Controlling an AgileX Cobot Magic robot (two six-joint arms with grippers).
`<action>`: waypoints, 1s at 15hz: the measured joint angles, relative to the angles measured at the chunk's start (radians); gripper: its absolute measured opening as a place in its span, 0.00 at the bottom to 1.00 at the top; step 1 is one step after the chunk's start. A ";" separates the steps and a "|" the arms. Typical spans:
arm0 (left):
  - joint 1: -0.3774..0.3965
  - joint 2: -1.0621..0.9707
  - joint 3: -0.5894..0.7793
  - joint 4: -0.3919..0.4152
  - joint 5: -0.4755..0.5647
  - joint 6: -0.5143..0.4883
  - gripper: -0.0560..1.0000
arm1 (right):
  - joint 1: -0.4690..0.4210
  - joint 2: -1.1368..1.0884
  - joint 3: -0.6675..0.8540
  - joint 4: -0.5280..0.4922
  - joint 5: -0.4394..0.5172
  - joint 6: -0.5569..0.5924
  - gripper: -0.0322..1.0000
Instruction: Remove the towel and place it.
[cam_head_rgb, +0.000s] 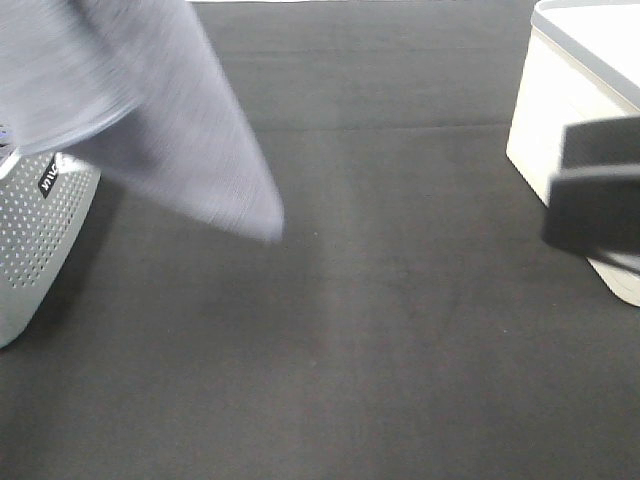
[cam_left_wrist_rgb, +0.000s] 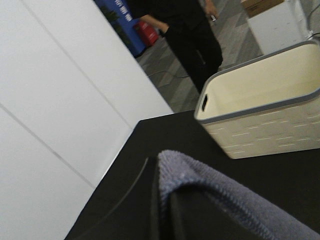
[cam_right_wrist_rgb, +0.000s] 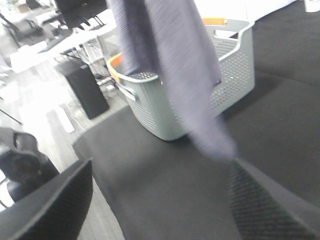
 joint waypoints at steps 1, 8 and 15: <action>-0.066 0.020 0.000 0.033 -0.012 -0.003 0.05 | 0.000 0.026 0.000 0.026 0.006 -0.021 0.73; -0.420 0.202 0.000 0.182 -0.337 -0.106 0.05 | 0.000 0.053 -0.002 0.143 0.058 -0.168 0.73; -0.546 0.301 0.000 0.203 -0.448 -0.110 0.05 | 0.000 0.183 -0.002 0.186 0.066 -0.303 0.71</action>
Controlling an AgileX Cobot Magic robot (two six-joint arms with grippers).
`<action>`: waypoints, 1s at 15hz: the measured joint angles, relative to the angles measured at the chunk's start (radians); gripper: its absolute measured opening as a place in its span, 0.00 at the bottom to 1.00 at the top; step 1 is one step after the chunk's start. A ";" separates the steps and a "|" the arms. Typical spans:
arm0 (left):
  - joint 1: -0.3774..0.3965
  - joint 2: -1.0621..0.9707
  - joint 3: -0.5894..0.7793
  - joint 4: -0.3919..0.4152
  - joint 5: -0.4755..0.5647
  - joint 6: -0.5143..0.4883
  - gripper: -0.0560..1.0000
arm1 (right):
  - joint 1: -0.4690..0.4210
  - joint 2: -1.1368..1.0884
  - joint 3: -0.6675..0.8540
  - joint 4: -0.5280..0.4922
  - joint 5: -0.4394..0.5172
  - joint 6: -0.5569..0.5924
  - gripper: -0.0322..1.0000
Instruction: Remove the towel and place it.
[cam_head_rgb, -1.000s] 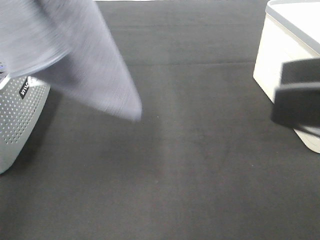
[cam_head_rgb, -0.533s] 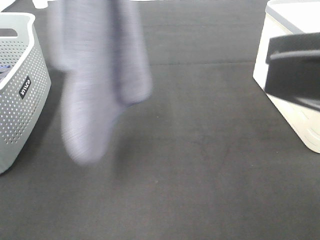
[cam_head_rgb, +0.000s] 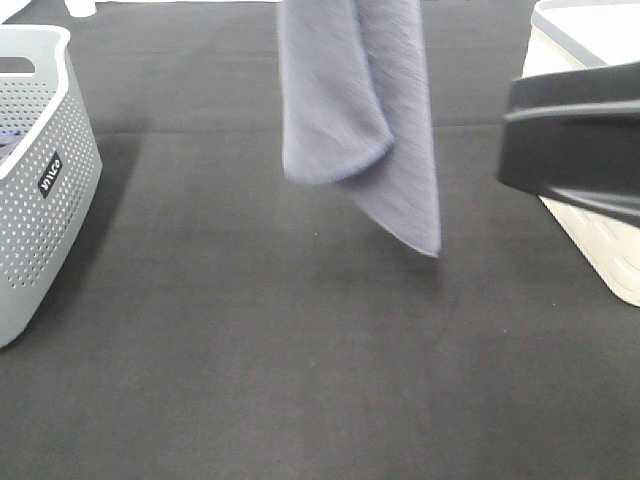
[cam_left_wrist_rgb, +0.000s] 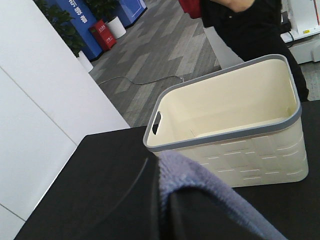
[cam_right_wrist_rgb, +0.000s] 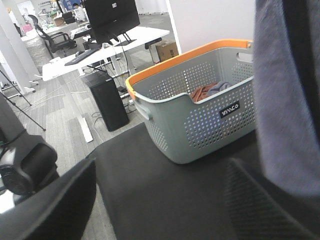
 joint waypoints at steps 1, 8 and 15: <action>-0.013 0.007 0.000 0.007 0.000 0.000 0.05 | 0.000 0.045 0.000 0.038 0.001 -0.073 0.71; -0.078 0.032 0.000 0.010 -0.021 0.000 0.05 | 0.000 0.335 0.000 0.231 0.100 -0.359 0.67; -0.127 0.064 0.000 0.010 -0.047 0.019 0.05 | 0.000 0.468 -0.003 0.243 0.039 -0.448 0.66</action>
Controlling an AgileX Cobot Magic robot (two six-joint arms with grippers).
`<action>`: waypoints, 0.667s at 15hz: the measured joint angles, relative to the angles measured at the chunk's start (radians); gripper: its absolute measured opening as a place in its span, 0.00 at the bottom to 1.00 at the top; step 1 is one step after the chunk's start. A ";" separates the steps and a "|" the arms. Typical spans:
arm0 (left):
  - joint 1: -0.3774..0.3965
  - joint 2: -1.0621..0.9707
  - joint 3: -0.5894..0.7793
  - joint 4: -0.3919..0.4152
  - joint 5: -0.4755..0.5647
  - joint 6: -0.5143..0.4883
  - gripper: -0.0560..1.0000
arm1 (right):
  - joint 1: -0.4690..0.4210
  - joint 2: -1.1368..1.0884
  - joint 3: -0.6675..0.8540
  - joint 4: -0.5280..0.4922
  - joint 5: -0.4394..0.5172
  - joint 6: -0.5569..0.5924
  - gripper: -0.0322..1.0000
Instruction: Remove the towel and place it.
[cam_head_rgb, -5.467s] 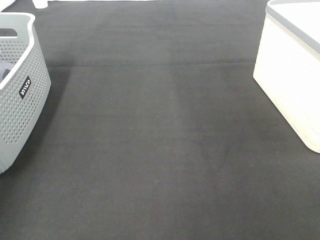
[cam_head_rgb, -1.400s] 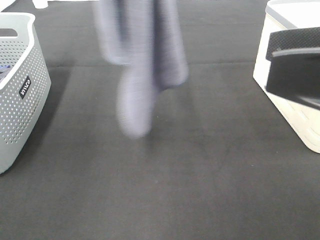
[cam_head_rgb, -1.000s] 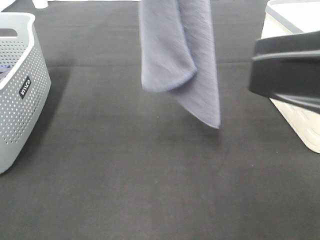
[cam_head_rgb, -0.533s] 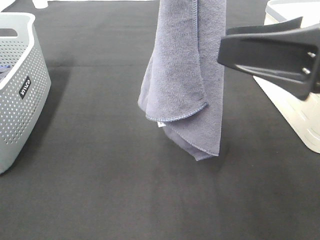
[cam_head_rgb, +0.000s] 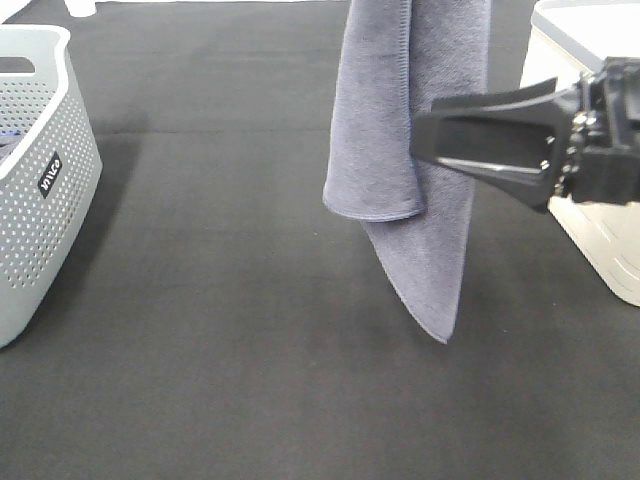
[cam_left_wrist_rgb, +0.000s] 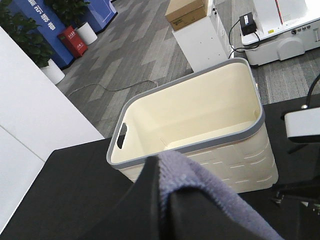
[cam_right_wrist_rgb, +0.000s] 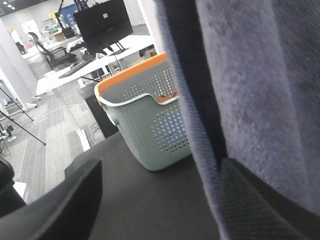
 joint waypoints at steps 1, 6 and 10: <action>-0.003 0.000 0.000 0.000 -0.006 0.002 0.05 | 0.000 0.023 -0.010 -0.001 -0.010 -0.008 0.66; -0.007 0.000 0.000 0.000 -0.006 0.016 0.05 | 0.004 0.129 -0.059 0.003 -0.010 -0.013 0.66; -0.007 0.000 0.000 0.000 -0.006 0.022 0.05 | 0.156 0.231 -0.064 0.002 -0.091 -0.121 0.62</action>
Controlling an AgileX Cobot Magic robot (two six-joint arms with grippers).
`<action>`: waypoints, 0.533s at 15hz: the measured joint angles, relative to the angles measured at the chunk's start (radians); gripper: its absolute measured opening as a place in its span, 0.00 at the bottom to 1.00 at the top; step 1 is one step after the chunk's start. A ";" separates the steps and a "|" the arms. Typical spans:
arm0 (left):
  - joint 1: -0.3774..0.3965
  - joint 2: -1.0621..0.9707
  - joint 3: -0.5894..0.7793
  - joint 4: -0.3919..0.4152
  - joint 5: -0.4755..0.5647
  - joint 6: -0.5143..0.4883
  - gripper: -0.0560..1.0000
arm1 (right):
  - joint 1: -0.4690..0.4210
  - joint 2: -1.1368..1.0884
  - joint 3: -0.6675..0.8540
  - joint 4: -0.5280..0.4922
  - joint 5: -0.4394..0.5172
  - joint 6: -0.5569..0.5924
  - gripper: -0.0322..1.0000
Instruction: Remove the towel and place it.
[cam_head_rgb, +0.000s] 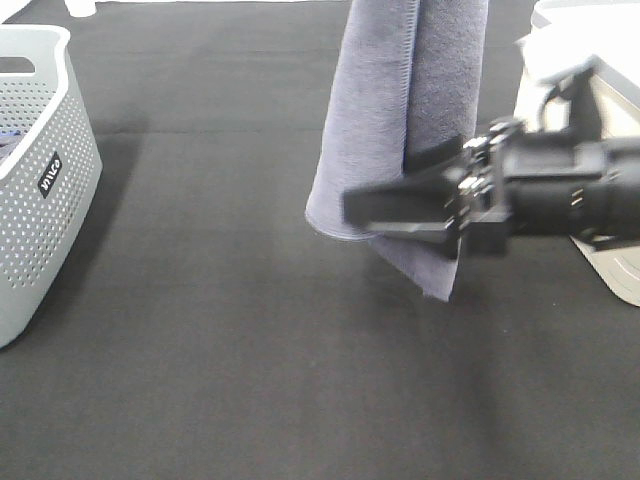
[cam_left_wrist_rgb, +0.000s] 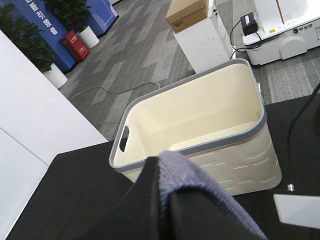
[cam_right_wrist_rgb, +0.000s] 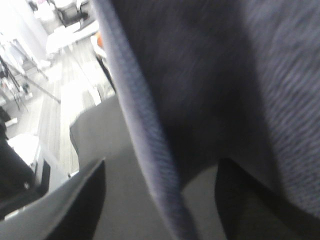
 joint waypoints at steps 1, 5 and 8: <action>0.000 0.000 0.000 0.000 0.000 0.000 0.05 | 0.009 0.007 0.000 0.000 -0.017 0.000 0.59; 0.000 0.000 0.000 0.000 0.000 0.001 0.05 | 0.010 0.008 -0.004 0.001 -0.028 -0.001 0.47; 0.000 0.000 0.000 0.045 0.000 0.001 0.05 | 0.011 0.008 -0.004 0.001 -0.014 0.035 0.25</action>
